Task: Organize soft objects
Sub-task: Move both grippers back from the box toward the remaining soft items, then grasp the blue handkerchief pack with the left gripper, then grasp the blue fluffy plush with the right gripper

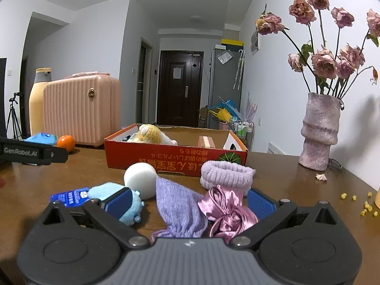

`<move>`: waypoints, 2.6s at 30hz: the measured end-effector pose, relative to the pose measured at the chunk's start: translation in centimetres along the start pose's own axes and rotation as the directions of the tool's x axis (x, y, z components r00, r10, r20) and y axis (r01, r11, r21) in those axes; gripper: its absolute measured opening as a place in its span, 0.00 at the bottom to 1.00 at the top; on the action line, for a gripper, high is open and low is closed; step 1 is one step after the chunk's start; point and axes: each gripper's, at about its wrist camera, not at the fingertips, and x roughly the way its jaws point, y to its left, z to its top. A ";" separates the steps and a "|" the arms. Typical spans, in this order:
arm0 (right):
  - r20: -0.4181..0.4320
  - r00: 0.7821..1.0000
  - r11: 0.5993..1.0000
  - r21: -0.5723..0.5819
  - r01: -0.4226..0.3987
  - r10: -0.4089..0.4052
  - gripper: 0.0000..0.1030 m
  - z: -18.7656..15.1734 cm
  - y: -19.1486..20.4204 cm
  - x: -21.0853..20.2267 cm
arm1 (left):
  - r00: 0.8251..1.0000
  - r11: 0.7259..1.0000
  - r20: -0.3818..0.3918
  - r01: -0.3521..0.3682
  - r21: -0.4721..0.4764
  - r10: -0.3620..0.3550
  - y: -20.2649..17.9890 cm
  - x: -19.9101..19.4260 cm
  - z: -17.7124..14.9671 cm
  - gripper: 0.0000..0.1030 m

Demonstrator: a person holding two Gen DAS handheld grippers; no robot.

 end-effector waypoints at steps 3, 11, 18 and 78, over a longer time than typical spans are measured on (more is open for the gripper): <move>-0.004 1.000 1.000 0.008 -0.004 0.004 1.00 -0.3 0.0 -0.5 | 1.000 1.000 -0.003 0.016 0.010 -0.016 0.1 -0.7 -0.4 1.00; -0.022 1.000 1.000 0.016 -0.010 0.011 1.00 -0.6 -0.1 -0.6 | 0.998 0.998 -0.054 0.047 0.049 -0.044 0.2 -0.9 -1.9 1.00; -0.030 1.000 1.000 0.017 -0.008 0.008 1.00 -0.7 -0.1 -0.4 | 0.986 0.995 -0.159 0.064 0.081 -0.050 -0.2 1.4 -3.2 1.00; -0.105 0.990 0.991 -0.092 -0.101 0.091 1.00 -0.3 8.9 4.2 | 0.996 0.991 -0.081 0.038 0.132 -0.027 4.1 1.6 -2.2 0.58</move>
